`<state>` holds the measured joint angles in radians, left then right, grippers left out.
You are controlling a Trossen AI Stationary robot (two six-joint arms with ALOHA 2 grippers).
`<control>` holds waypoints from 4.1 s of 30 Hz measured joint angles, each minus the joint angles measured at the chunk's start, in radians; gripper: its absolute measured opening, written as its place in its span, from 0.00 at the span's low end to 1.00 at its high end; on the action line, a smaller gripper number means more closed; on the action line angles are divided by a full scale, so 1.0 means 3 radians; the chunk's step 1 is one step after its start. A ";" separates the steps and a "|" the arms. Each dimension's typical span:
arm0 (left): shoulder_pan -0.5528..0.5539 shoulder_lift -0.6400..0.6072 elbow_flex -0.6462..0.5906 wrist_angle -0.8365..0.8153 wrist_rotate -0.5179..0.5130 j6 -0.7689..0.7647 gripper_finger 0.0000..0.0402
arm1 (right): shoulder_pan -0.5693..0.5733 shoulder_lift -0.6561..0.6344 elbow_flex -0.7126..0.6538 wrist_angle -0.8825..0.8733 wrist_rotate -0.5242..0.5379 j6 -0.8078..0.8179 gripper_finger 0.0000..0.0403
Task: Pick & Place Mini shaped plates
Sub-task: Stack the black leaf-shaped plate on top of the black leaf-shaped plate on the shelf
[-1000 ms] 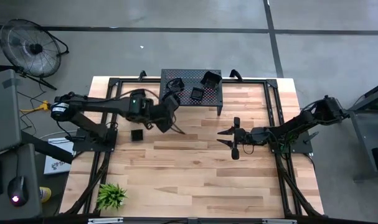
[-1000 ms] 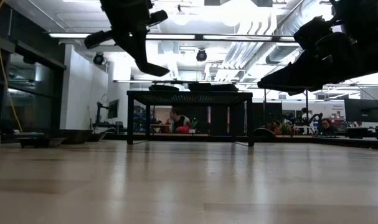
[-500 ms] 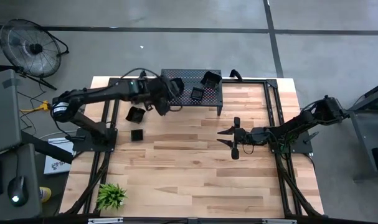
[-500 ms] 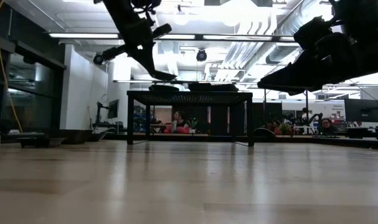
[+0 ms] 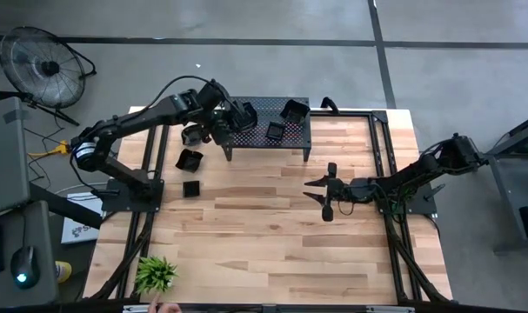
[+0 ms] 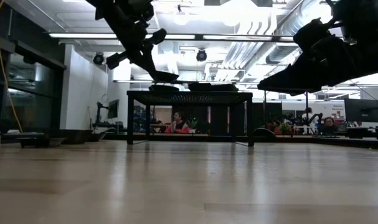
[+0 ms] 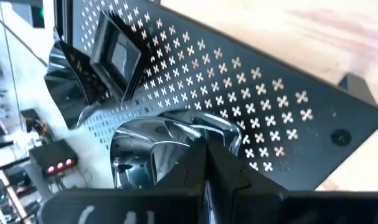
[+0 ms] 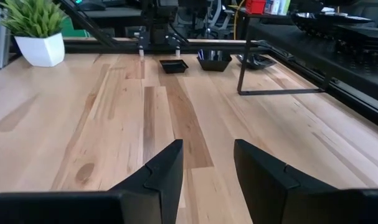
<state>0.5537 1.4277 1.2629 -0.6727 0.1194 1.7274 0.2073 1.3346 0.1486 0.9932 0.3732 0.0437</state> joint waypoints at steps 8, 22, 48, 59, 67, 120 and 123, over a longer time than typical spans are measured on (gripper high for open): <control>0.0015 0.0010 0.0000 -0.0012 0.0170 0.0089 0.00 | 0.0001 0.0000 0.0001 -0.0032 0.0007 0.0001 0.34; 0.0062 0.0046 -0.0003 -0.0024 0.0089 0.0256 0.00 | 0.0001 0.0000 0.0001 -0.0031 -0.0007 0.0034 0.34; 0.0164 0.0160 -0.0003 0.0073 0.0234 0.0336 0.00 | 0.0000 0.0000 0.0001 -0.0003 -0.0005 0.0017 0.34; 0.0161 0.0160 -0.0003 0.0061 0.0146 0.0148 0.00 | 0.0000 0.0000 0.0001 -0.0004 -0.0005 0.0013 0.34; 0.0161 0.0160 -0.0003 0.0059 0.0152 0.0145 0.01 | 0.0001 0.0000 0.0001 -0.0004 -0.0005 0.0011 0.34; -0.0017 0.0045 -0.0003 0.0026 -0.0409 -0.0886 0.38 | 0.0001 0.0001 0.0001 -0.0033 -0.0020 0.0038 0.34; -0.0016 0.0045 -0.0003 0.0049 -0.0414 -0.0976 0.47 | 0.0001 0.0001 0.0001 -0.0033 -0.0020 0.0038 0.34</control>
<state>0.5489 1.4410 1.2621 -0.6580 -0.0046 1.4346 0.2077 1.3350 0.1490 0.9833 0.3672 0.0551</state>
